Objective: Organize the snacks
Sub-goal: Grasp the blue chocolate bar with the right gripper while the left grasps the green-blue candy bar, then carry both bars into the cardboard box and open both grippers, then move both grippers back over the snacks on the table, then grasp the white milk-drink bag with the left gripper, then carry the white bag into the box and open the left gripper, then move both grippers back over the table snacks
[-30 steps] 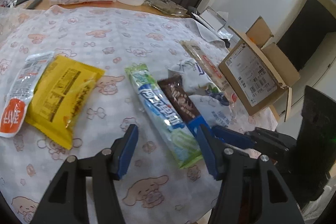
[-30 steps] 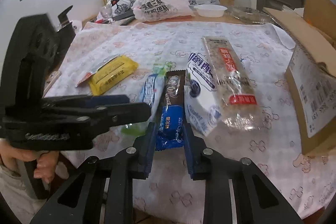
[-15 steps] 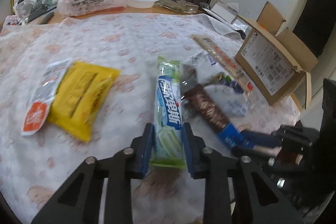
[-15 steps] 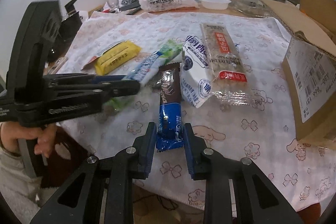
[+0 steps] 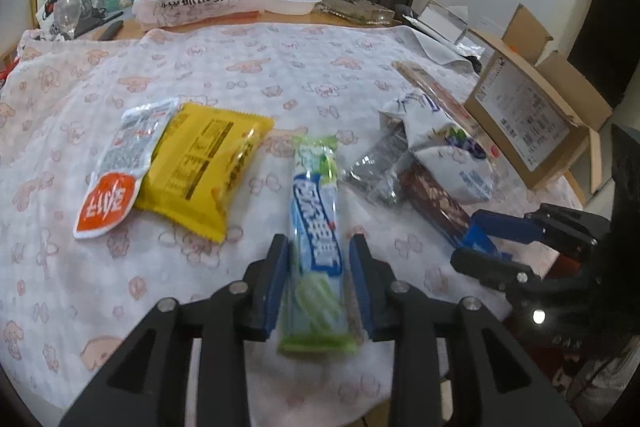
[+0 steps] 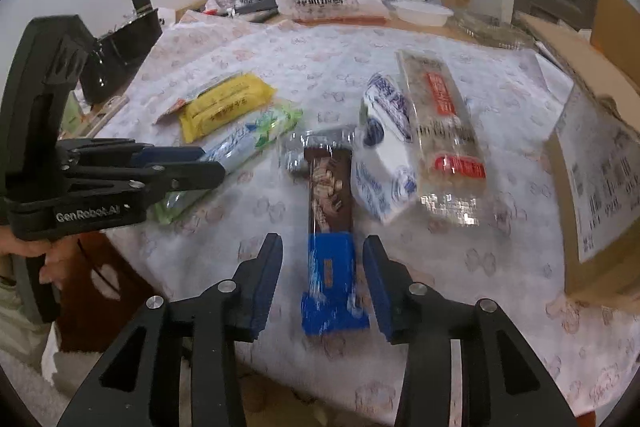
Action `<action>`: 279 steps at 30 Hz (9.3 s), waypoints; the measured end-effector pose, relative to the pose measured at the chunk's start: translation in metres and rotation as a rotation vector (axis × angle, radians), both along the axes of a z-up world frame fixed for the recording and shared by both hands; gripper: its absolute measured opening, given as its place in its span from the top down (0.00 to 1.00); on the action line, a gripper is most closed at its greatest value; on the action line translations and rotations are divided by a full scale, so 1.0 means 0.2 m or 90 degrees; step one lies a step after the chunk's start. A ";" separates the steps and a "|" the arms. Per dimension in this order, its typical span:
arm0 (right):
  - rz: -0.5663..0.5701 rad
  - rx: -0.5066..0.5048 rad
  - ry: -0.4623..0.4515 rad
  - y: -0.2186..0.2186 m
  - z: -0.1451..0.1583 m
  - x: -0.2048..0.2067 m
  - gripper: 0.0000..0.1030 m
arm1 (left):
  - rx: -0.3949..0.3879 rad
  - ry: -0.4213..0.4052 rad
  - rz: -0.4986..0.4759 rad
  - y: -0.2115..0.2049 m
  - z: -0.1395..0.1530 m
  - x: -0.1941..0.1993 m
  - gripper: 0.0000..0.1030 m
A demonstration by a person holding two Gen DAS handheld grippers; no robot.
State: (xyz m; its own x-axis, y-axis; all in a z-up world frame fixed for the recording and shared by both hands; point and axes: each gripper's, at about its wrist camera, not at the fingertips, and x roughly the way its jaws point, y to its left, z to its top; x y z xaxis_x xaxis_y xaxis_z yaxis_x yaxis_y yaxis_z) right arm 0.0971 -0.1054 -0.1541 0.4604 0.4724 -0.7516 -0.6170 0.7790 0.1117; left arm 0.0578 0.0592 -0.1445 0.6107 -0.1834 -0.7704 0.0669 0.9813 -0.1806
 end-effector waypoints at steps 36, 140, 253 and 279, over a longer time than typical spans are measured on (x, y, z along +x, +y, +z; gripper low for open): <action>-0.006 0.095 -0.234 -0.25 0.72 -0.06 0.87 | 0.051 -0.221 -0.021 -0.27 0.80 -0.08 0.77; -0.115 0.117 0.038 -0.09 0.00 0.23 0.44 | -0.198 0.011 -0.138 -0.28 0.03 0.48 0.45; -0.154 0.149 -0.206 -0.93 0.70 0.08 0.06 | -0.023 -0.158 -0.151 -0.84 0.91 0.30 0.18; 0.068 0.086 -0.108 0.07 0.45 0.01 0.14 | -0.034 -0.094 0.018 0.22 0.43 0.00 0.17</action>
State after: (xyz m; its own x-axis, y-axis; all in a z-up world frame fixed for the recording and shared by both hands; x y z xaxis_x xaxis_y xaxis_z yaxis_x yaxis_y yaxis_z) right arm 0.0994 -0.0915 -0.0632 0.5170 0.6163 -0.5940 -0.7139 0.6933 0.0980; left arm 0.0568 0.1032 -0.0594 0.7225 -0.2029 -0.6610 0.0686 0.9723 -0.2234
